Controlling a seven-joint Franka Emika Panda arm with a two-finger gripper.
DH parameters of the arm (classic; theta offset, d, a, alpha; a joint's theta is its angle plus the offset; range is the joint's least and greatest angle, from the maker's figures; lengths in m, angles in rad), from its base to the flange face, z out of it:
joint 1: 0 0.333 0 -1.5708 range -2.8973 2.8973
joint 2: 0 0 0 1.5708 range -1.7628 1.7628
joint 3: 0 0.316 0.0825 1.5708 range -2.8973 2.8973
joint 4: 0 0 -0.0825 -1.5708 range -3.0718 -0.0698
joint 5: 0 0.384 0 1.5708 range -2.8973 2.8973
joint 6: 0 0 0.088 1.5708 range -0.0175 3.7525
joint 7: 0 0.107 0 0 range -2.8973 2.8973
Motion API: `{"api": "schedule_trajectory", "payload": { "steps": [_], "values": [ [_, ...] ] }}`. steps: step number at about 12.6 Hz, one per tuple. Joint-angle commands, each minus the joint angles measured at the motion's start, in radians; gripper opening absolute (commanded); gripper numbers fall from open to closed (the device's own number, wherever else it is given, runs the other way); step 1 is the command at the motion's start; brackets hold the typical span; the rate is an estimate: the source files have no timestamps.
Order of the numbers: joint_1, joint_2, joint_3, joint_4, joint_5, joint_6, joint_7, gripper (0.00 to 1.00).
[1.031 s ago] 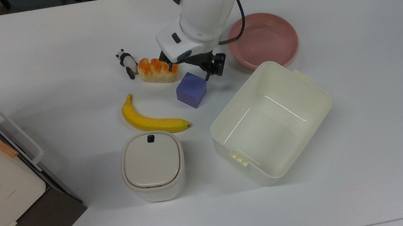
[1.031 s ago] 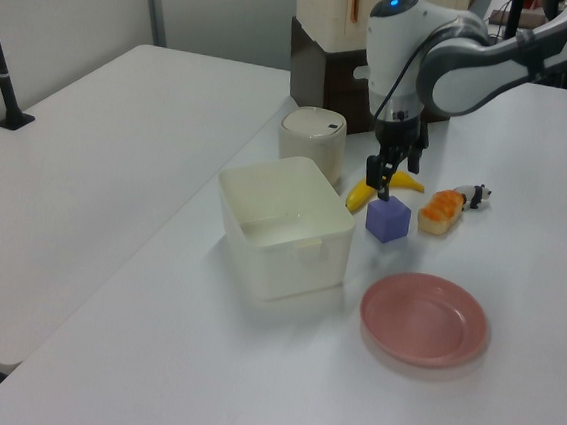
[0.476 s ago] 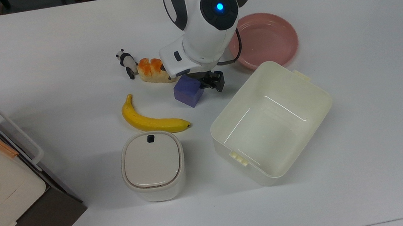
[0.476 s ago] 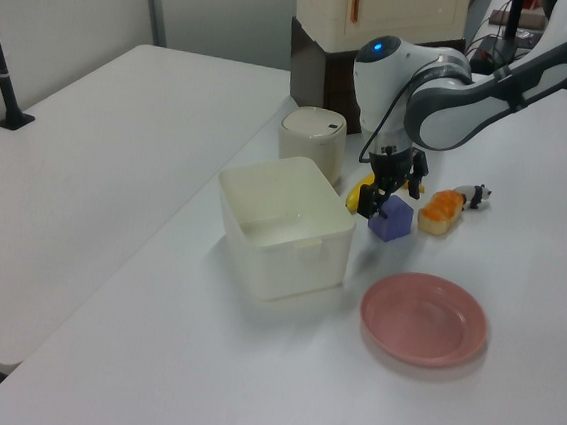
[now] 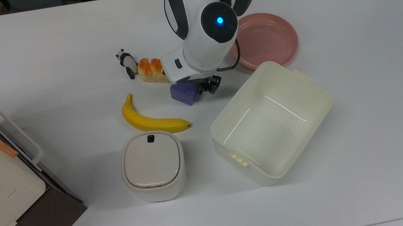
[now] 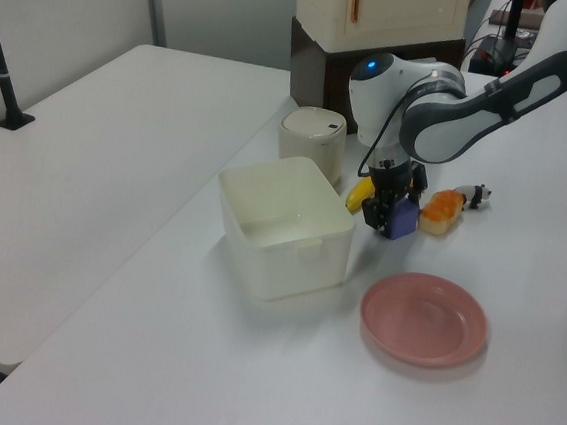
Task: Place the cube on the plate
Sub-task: 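Close the gripper on the purple cube and lift it, then carry the purple cube over the pink plate and lower it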
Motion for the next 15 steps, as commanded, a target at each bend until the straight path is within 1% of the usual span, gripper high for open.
{"api": "schedule_trajectory", "payload": {
  "steps": [1, 2, 3, 5, 7, 8, 9, 11, 13, 14, 15],
  "values": [
    [-0.002, -0.006, 0.0, -0.012, -0.004, 0.03, -0.001, 0.19],
    [-0.002, -0.008, 0.0, -0.01, -0.004, 0.03, 0.001, 0.07],
    [-0.002, -0.012, 0.0, -0.01, -0.004, 0.03, 0.001, 0.0],
    [-0.003, -0.04, 0.002, -0.01, -0.01, 0.027, -0.002, 0.0],
    [0.0, -0.107, 0.006, -0.01, -0.007, 0.016, -0.043, 0.0],
    [0.001, -0.123, 0.028, -0.01, -0.005, 0.011, -0.053, 0.0],
    [0.006, -0.127, 0.06, -0.01, -0.011, -0.019, -0.053, 0.0],
    [0.01, -0.132, 0.135, -0.004, -0.021, -0.079, -0.053, 0.0],
    [0.012, -0.141, 0.23, 0.004, -0.05, -0.163, -0.047, 0.0],
    [0.012, -0.144, 0.273, 0.002, -0.05, -0.182, -0.041, 0.0],
    [0.015, -0.144, 0.298, 0.004, -0.051, -0.208, -0.041, 0.0]
  ]
}}
